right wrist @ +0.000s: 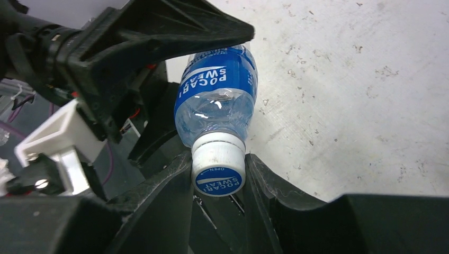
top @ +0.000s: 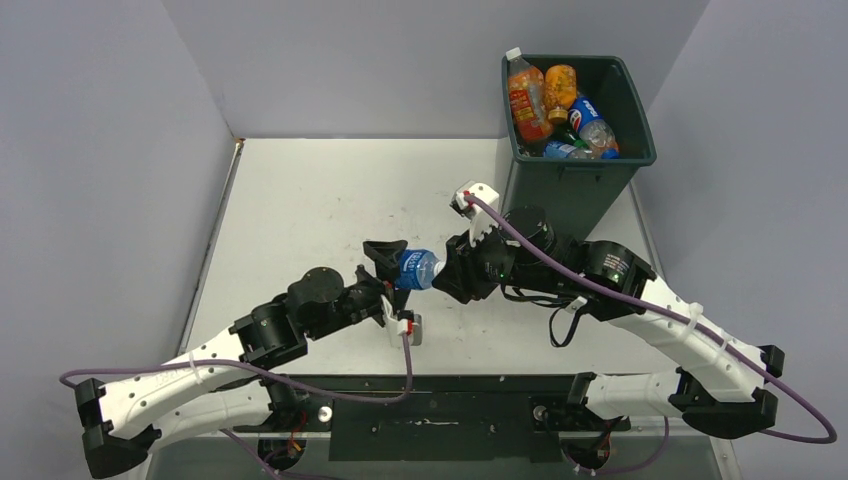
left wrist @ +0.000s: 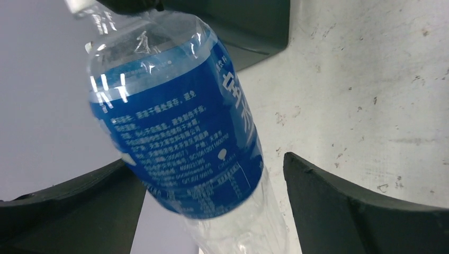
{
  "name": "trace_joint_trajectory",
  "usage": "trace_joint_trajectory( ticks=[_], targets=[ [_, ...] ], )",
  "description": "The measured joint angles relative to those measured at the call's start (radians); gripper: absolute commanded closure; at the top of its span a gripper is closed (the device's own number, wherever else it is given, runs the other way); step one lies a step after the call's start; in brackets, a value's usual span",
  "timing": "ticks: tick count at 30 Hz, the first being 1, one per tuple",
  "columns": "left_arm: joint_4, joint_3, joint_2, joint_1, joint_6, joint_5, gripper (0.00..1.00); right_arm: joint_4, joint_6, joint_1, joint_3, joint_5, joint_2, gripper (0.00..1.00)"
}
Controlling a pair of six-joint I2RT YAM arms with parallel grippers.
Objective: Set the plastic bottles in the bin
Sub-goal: Place the plastic bottle in the trash bin.
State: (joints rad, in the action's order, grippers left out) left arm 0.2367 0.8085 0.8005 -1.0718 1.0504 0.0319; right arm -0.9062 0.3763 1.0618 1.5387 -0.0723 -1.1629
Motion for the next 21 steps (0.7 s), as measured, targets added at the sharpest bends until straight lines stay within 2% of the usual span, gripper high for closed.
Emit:
trace_joint_trajectory(
  ticks=[3,5,7,9,10,12,13,15,17,21],
  targets=[
    [-0.052,-0.025,0.022,0.000,0.002,0.038,0.11,0.001,-0.002,0.000,0.002,-0.034,0.000,0.95],
    [-0.079,-0.037,0.037,0.000,0.001,0.058,0.18,0.002,-0.002,0.000,0.002,-0.052,0.000,0.95],
    [-0.106,-0.041,0.050,0.000,-0.008,0.074,0.26,0.003,-0.003,0.000,0.002,-0.064,0.001,0.95],
    [-0.130,-0.042,0.058,0.000,-0.035,0.085,0.42,0.005,-0.005,0.000,0.003,-0.065,0.004,0.91],
    [-0.144,-0.042,0.058,0.000,-0.057,0.087,0.49,0.007,-0.007,0.000,0.003,-0.065,0.008,0.76],
    [-0.183,-0.042,0.054,0.000,-0.109,0.089,0.61,0.029,-0.014,0.000,-0.009,-0.061,0.029,0.31],
    [-0.209,-0.044,0.046,0.000,-0.138,0.087,0.67,0.051,-0.013,0.000,-0.026,-0.062,0.050,0.21],
    [-0.247,-0.056,0.028,0.000,-0.198,0.069,0.79,0.112,-0.008,0.000,-0.061,-0.055,0.105,0.10],
    [-0.285,-0.071,0.008,0.000,-0.289,0.046,0.92,0.195,-0.012,0.000,-0.113,-0.041,0.179,0.06],
    [-0.339,-0.071,0.019,0.000,-0.484,0.006,0.94,0.406,-0.005,0.000,-0.257,0.004,0.326,0.04]
  ],
)
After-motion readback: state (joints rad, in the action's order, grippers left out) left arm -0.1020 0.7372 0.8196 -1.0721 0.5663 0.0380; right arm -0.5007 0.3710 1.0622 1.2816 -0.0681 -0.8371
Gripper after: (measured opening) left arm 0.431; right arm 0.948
